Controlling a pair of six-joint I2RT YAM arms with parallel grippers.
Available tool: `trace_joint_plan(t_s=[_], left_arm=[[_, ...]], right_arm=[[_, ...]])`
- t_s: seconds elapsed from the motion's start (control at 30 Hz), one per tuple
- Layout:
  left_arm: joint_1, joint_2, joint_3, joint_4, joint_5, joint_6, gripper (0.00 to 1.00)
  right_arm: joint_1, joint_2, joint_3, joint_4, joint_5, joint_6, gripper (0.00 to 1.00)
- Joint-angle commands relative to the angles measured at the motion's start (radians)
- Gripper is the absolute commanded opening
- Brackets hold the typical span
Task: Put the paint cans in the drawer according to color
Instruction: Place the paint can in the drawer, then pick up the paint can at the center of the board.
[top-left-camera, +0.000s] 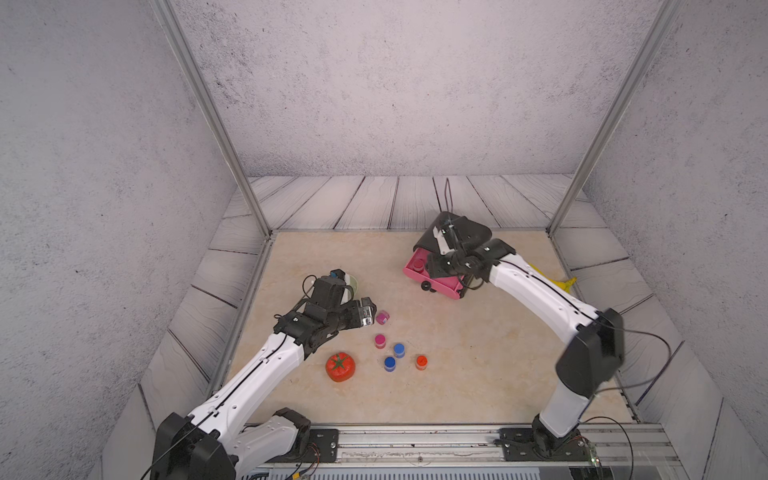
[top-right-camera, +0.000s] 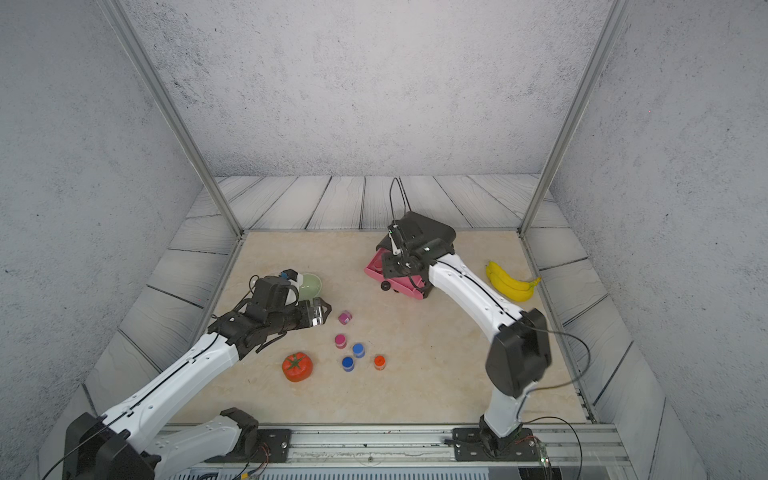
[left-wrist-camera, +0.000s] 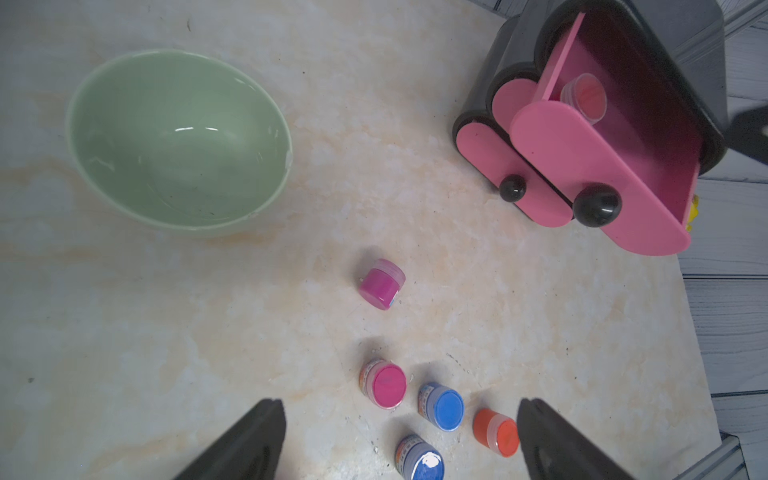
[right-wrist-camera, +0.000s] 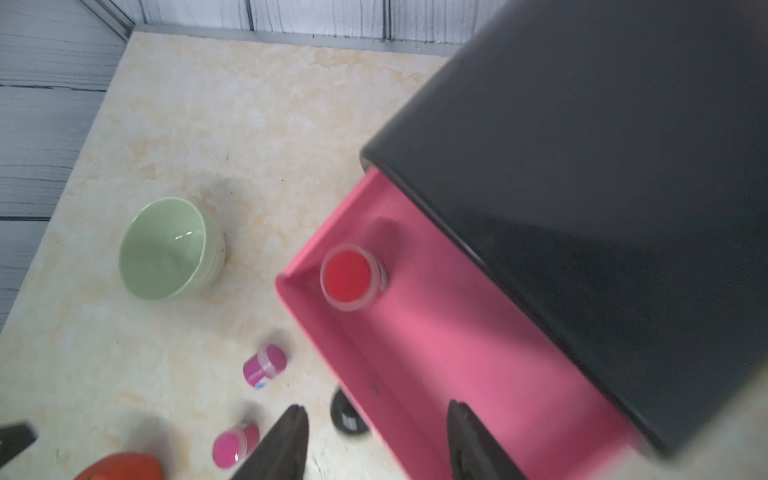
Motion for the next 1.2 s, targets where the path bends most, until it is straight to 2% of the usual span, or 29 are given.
trace_joint_plan(t_s=[0.0, 0.07, 0.13, 0.23, 0.33, 0.57, 0.7, 1.03, 1.17], left_arm=[[0.001, 0.064, 0.03, -0.04, 0.036, 0.024, 0.84], [-0.007, 0.116, 0.053, -0.066, 0.018, 0.033, 0.74], [-0.02, 0.179, 0.093, -0.124, -0.011, 0.05, 0.69], [-0.05, 0.291, 0.162, -0.198, -0.048, 0.088, 0.67], [-0.074, 0.384, 0.214, -0.207, -0.04, 0.167, 0.65], [-0.09, 0.588, 0.387, -0.356, -0.032, 0.442, 0.6], [-0.102, 0.691, 0.48, -0.429, -0.07, 0.531, 0.59], [-0.107, 0.878, 0.654, -0.443, -0.09, 0.595, 0.58], [-0.107, 0.91, 0.66, -0.427, -0.076, 0.593, 0.54]], right_arm=[[0.0, -0.389, -0.344, 0.346, 0.049, -0.021, 0.58], [-0.003, -0.551, -0.561, 0.447, 0.081, 0.024, 0.64], [-0.008, -0.658, -0.7, 0.457, 0.11, 0.105, 0.65], [-0.01, -0.75, -0.856, 0.449, 0.117, 0.217, 0.65], [-0.012, -0.782, -0.957, 0.475, 0.114, 0.283, 0.65], [-0.014, -0.719, -0.928, 0.473, 0.104, 0.26, 0.65], [-0.02, -0.695, -0.926, 0.498, 0.092, 0.259, 0.65], [-0.031, -0.66, -0.901, 0.499, 0.073, 0.249, 0.65], [-0.037, -0.672, -0.897, 0.483, 0.078, 0.244, 0.65]])
